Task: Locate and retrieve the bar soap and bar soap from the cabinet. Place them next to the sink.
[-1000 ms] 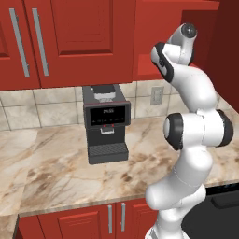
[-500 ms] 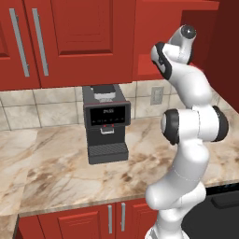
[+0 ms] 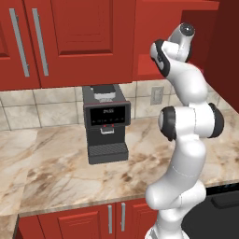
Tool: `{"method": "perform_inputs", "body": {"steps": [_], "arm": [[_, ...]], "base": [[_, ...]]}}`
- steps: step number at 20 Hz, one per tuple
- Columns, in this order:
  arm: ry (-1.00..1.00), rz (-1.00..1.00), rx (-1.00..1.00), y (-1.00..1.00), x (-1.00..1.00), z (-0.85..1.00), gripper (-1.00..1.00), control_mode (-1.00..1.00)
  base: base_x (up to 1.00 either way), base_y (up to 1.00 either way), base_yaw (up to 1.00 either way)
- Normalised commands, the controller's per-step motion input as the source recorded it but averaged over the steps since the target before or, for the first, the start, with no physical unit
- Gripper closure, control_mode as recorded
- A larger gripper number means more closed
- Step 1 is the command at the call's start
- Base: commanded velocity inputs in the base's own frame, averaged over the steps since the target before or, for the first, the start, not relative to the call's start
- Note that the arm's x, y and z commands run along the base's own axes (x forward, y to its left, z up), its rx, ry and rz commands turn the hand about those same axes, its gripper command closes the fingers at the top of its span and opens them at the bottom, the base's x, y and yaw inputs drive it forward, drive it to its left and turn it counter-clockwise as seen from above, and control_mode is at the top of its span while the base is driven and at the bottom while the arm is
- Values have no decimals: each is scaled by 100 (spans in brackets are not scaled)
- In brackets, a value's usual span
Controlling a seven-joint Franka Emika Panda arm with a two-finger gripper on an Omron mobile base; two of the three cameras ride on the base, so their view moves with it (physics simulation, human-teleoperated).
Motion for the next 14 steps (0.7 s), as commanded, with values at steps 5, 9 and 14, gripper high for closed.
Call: {"method": "perform_inputs", "body": {"steps": [5, 9, 14], "arm": [[3, 3, 0, 0, 7, -8, 100, -100], [1, 3, 0, 0, 4, -10, 100, -100], [0, 0, 0, 0, 0, 0, 100, -100]], "base": [[0, 0, 0], [0, 0, 0], [0, 0, 0]]}}
